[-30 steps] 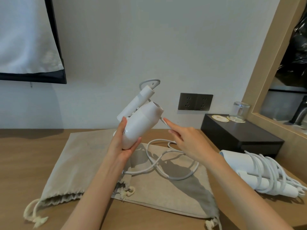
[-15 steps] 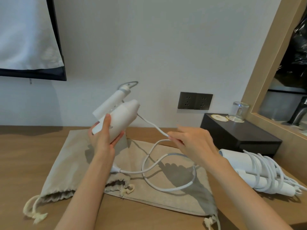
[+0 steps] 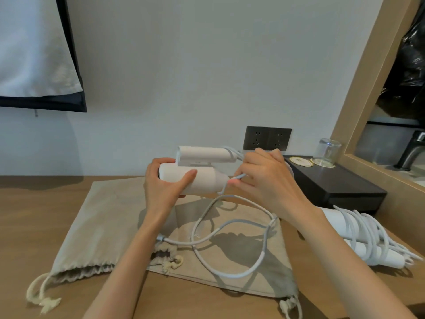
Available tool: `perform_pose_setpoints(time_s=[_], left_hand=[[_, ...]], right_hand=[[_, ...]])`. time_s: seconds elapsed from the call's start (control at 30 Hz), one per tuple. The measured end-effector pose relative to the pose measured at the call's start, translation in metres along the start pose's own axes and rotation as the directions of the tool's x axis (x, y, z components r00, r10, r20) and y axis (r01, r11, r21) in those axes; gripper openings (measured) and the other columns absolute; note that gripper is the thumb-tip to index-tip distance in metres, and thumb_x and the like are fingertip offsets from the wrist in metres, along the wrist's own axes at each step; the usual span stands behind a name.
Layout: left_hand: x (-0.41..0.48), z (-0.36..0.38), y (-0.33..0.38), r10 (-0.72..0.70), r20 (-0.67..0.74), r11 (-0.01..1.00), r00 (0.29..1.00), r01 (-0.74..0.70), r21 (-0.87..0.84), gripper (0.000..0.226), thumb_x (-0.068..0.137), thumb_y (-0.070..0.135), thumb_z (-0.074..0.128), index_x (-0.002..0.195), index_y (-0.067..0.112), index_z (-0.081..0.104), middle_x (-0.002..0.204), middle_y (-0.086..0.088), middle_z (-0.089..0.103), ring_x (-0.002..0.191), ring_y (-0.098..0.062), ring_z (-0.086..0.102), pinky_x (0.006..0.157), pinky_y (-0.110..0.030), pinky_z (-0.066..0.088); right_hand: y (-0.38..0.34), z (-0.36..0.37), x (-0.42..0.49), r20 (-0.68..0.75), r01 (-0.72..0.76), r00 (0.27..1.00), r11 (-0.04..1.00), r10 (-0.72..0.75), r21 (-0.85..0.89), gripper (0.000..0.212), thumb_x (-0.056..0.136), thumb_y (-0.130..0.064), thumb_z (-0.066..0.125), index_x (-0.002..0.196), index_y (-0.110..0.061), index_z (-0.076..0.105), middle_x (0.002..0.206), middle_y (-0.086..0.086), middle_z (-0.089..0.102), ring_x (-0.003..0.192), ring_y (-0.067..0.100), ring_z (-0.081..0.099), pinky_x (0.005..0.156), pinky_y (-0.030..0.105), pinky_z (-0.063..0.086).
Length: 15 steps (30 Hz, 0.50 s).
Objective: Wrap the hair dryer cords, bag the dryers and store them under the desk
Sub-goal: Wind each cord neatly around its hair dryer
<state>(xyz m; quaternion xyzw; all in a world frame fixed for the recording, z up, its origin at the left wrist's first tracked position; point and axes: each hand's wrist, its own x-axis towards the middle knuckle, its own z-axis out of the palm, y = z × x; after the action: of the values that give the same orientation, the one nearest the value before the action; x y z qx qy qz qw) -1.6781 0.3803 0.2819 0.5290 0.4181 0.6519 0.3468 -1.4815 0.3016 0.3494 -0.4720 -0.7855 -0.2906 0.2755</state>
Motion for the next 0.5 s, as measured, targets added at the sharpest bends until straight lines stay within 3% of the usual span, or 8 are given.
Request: perform_pose_setpoints(time_s=[0.13,0.27,0.4,0.5], left_hand=[[0.000,-0.004,0.008,0.009,0.164,1.000,0.986,-0.012,0.019,0.044,0.064,0.019,0.086,0.093,0.031,0.055,0.103,0.000,0.057,0.090,-0.016,0.062,0.051,-0.033,0.058],[-0.004,-0.007,0.014,-0.008,0.350,1.000,0.937,0.006,0.009,0.042,0.065,0.010,0.086,0.091,0.025,0.057,0.090,0.007,0.059,0.071,0.001,0.062,0.049,-0.030,0.056],[-0.006,-0.009,0.015,-0.068,0.508,0.995,0.859,0.099,-0.034,0.045,0.052,0.026,0.085,0.090,0.027,0.062,0.082,0.015,0.063,0.072,-0.003,0.065,0.053,-0.036,0.057],[-0.009,-0.009,0.016,-0.072,0.568,0.984,0.820,0.150,-0.091,0.048,0.044,0.037,0.080,0.088,0.029,0.063,0.088,0.006,0.064,0.074,-0.007,0.066,0.053,-0.031,0.055]], right_hand=[[0.010,-0.006,0.002,-0.019,-0.138,0.990,0.975,0.143,0.172,0.030,0.071,-0.046,0.069,0.070,-0.016,0.070,0.069,-0.015,0.043,0.070,0.011,0.038,0.065,0.026,0.020],[0.020,-0.010,0.003,0.079,-0.215,0.977,0.934,0.200,0.285,0.041,0.065,-0.059,0.062,0.071,-0.019,0.072,0.065,-0.015,0.045,0.069,0.011,0.041,0.072,0.024,0.026],[0.026,-0.015,0.003,0.180,-0.348,0.937,0.849,0.299,0.399,0.044,0.055,-0.066,0.066,0.064,-0.023,0.068,0.066,-0.002,0.053,0.068,0.011,0.042,0.066,0.027,0.034],[0.026,-0.024,0.003,0.264,-0.444,0.896,0.703,0.358,0.556,0.038,0.052,-0.059,0.071,0.060,-0.022,0.064,0.062,-0.010,0.054,0.062,0.004,0.043,0.058,0.019,0.037]])
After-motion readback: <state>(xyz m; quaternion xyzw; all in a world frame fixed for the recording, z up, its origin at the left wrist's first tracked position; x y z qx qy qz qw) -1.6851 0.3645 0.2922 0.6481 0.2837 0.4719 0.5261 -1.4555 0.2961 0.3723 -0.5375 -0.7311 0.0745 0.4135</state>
